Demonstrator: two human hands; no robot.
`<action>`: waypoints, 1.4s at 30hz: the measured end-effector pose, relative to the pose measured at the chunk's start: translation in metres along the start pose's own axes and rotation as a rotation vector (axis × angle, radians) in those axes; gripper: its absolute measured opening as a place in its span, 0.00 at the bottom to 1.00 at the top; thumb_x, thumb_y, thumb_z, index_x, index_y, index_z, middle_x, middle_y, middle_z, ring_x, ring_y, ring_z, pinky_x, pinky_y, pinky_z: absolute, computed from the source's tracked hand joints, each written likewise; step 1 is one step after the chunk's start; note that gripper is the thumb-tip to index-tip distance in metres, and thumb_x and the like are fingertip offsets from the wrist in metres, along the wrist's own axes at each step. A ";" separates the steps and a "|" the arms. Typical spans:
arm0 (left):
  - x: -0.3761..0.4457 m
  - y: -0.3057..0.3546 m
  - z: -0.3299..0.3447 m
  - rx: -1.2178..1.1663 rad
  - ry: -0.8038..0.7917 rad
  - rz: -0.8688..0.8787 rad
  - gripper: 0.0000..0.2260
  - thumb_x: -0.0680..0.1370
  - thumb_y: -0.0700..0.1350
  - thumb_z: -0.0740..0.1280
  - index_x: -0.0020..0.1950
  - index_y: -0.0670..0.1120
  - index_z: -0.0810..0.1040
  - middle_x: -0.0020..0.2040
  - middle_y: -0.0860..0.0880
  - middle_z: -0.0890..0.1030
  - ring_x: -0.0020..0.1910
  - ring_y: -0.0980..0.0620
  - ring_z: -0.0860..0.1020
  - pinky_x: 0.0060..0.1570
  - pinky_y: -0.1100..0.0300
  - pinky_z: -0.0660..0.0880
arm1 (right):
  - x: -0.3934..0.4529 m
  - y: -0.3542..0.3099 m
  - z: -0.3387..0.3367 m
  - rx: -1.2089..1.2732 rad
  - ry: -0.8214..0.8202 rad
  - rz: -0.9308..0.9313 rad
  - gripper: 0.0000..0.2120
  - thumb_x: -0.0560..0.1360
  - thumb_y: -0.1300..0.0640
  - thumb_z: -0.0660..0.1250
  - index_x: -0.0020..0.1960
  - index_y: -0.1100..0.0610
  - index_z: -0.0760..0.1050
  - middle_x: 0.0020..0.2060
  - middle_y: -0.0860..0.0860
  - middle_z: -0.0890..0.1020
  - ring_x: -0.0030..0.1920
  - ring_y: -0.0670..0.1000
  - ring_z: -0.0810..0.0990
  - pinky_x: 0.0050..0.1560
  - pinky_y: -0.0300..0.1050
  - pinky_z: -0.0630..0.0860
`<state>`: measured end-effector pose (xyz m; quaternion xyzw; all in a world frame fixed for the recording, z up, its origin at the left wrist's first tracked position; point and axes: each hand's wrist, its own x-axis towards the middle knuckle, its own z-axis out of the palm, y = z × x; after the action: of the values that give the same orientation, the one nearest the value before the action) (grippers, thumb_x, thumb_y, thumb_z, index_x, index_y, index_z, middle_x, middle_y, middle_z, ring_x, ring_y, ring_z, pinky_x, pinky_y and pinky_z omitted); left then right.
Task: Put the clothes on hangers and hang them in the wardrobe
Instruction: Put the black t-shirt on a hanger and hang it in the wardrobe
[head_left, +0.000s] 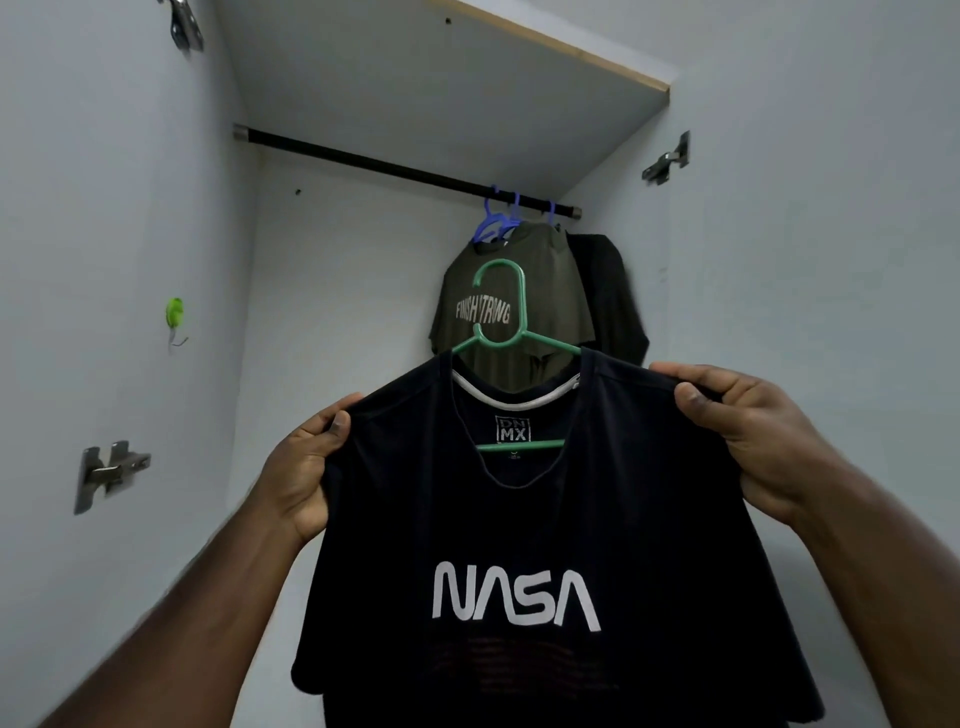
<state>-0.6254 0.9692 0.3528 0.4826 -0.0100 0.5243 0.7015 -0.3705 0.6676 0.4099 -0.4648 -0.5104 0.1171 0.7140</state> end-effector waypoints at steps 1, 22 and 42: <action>0.015 -0.001 -0.005 -0.003 -0.002 0.003 0.12 0.75 0.43 0.67 0.57 0.46 0.83 0.59 0.44 0.84 0.56 0.48 0.84 0.49 0.55 0.83 | 0.014 0.006 0.005 -0.009 -0.008 0.006 0.14 0.81 0.64 0.60 0.64 0.59 0.79 0.55 0.60 0.85 0.56 0.56 0.84 0.55 0.48 0.82; 0.302 -0.037 -0.062 0.030 -0.088 0.055 0.20 0.79 0.45 0.65 0.70 0.43 0.75 0.66 0.41 0.80 0.64 0.43 0.79 0.55 0.52 0.81 | 0.286 0.105 0.042 -0.028 0.101 -0.263 0.11 0.80 0.62 0.64 0.58 0.57 0.82 0.50 0.56 0.86 0.52 0.52 0.85 0.50 0.44 0.83; 0.437 -0.033 -0.072 -0.104 0.125 0.323 0.11 0.83 0.37 0.63 0.65 0.41 0.77 0.61 0.45 0.81 0.65 0.47 0.78 0.61 0.57 0.76 | 0.422 0.130 0.092 -0.101 0.292 -0.382 0.09 0.80 0.63 0.65 0.53 0.54 0.83 0.44 0.53 0.86 0.44 0.47 0.86 0.43 0.41 0.83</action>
<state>-0.4401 1.3365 0.5193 0.4044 -0.0708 0.6580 0.6312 -0.2170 1.0584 0.5740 -0.4072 -0.4855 -0.1142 0.7652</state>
